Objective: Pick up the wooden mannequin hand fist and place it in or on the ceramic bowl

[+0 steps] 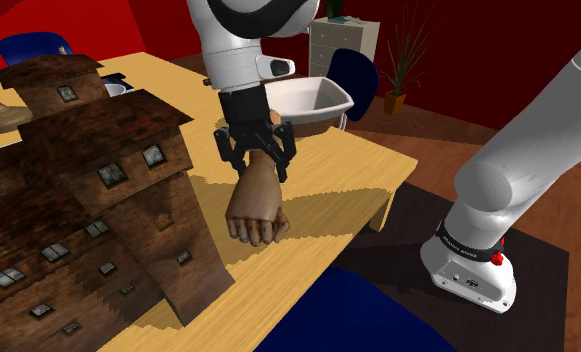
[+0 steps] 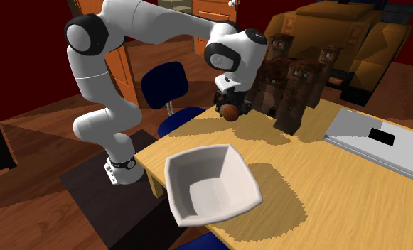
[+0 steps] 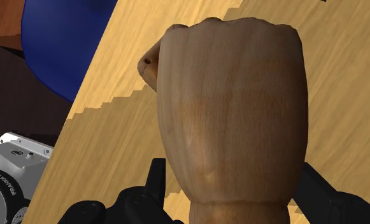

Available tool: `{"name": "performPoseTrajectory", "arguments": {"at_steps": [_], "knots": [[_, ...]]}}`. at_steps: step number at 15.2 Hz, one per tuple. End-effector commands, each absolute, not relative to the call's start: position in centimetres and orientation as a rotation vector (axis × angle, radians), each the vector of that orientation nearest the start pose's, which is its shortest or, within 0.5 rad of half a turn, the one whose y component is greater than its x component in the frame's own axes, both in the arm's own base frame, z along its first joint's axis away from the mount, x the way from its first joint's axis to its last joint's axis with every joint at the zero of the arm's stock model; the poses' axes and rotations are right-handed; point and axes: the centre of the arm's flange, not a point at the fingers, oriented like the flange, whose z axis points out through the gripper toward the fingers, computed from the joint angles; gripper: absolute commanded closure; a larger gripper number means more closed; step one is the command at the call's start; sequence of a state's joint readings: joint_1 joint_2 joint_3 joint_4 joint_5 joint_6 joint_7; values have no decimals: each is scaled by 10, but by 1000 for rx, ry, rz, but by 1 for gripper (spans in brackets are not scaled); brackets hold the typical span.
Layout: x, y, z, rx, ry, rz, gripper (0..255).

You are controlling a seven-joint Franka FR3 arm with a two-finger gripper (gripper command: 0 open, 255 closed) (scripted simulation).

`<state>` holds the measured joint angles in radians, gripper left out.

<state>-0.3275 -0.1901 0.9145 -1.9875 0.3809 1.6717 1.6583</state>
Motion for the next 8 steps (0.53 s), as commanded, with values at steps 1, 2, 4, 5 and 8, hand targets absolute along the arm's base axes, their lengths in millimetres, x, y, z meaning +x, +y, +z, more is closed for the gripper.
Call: {"name": "performPoseTrajectory", "arguments": {"at_steps": [1, 2, 4, 5, 8], "knots": [[388, 327, 510, -2651, 1758, 456, 255], [388, 327, 515, -2651, 1758, 456, 255], [388, 327, 525, -2651, 1758, 456, 255], [388, 327, 531, -2651, 1758, 456, 255], [388, 327, 546, -2651, 1758, 456, 255]]}}
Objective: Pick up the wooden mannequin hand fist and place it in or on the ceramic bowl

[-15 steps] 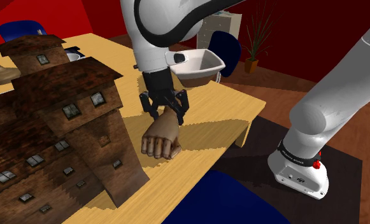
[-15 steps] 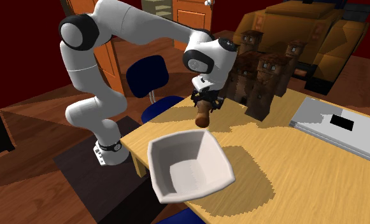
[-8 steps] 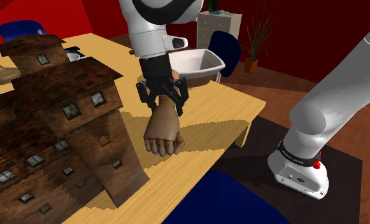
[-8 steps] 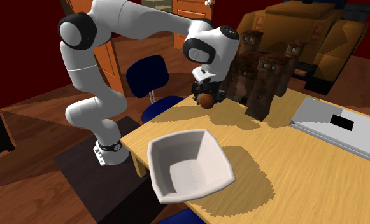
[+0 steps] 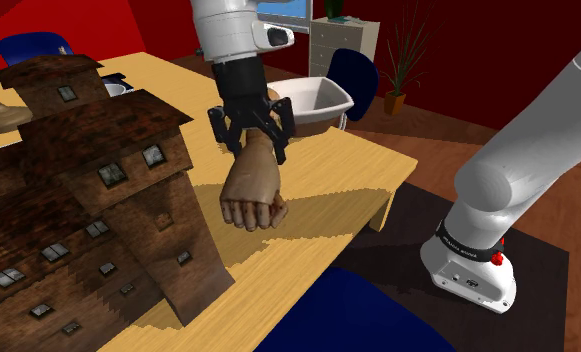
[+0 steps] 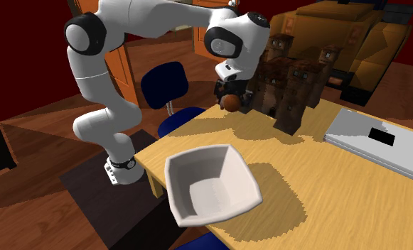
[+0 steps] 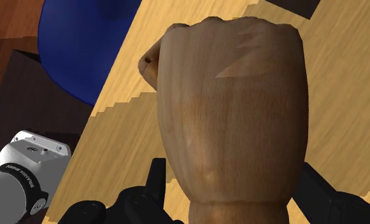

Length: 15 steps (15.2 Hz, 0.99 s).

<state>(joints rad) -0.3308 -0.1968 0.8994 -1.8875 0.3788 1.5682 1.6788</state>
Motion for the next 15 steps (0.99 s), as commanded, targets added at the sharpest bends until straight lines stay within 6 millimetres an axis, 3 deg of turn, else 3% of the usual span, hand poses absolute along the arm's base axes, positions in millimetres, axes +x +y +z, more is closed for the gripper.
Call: {"name": "performPoseTrajectory", "arguments": {"at_steps": [1, 15], "knots": [[388, 327, 552, -2651, 1758, 456, 255], [388, 327, 626, -2651, 1758, 456, 255]]}}
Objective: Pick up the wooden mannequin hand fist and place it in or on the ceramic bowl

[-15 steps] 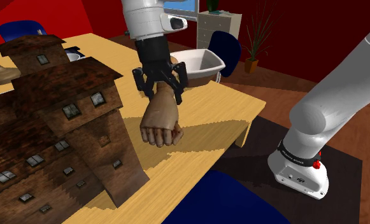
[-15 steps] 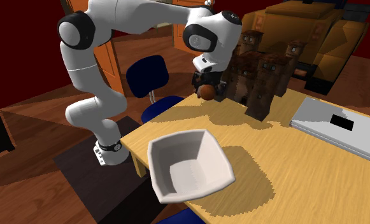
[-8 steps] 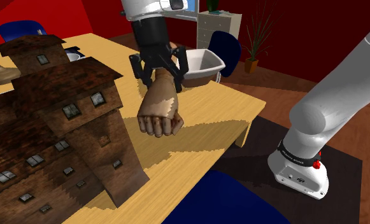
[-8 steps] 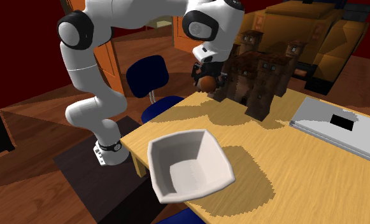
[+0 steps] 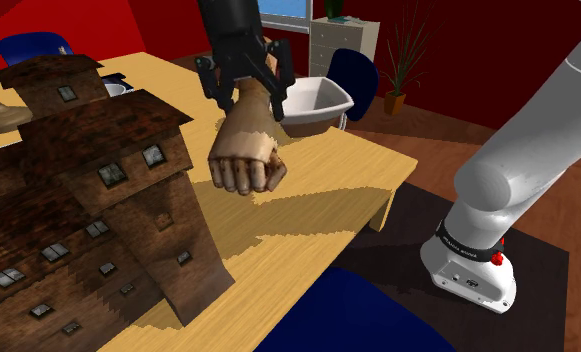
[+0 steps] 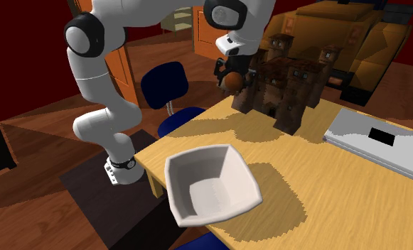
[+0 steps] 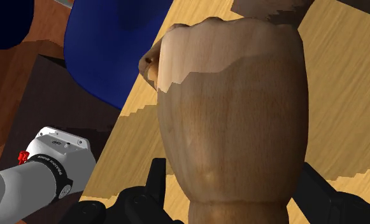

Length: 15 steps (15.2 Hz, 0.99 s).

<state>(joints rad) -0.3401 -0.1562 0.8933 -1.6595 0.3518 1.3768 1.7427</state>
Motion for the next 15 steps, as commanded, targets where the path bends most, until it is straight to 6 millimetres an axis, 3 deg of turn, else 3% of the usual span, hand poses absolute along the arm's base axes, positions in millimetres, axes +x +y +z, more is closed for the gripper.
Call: {"name": "performPoseTrajectory", "arguments": {"at_steps": [1, 15], "knots": [[388, 327, 630, -2651, 1758, 456, 255], [470, 161, 632, -2651, 1758, 456, 255]]}}
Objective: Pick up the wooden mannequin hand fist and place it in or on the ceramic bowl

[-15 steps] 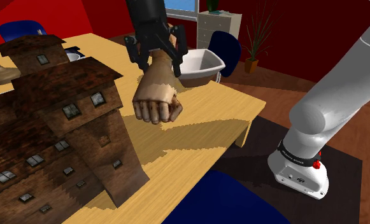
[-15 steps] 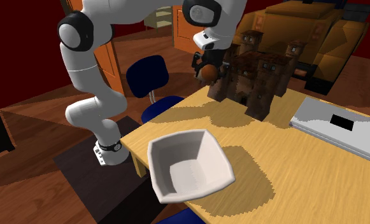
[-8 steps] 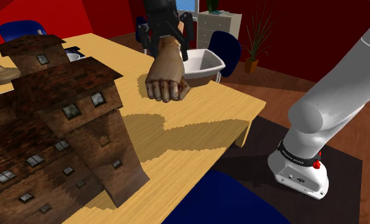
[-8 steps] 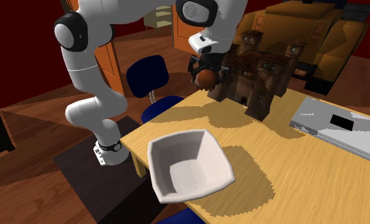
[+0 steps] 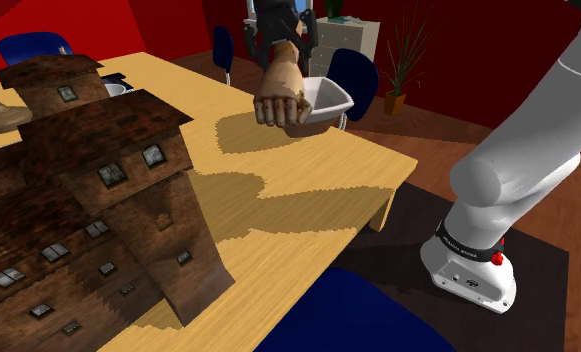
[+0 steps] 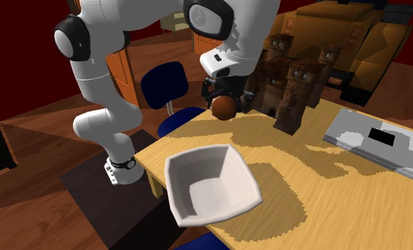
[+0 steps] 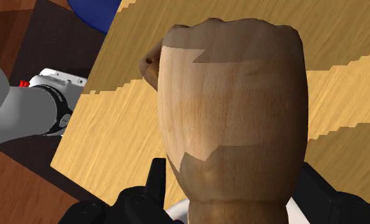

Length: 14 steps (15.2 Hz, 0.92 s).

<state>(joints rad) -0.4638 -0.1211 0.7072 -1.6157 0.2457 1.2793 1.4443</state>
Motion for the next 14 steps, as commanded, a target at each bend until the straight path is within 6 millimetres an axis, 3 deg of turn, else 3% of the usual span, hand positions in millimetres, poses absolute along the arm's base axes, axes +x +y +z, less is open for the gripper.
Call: {"name": "performPoseTrajectory", "arguments": {"at_steps": [1, 12, 14], "knots": [[476, 150, 632, -2651, 1758, 456, 255], [540, 20, 634, -2651, 1758, 456, 255], [542, 15, 629, -2651, 1758, 456, 255]]}}
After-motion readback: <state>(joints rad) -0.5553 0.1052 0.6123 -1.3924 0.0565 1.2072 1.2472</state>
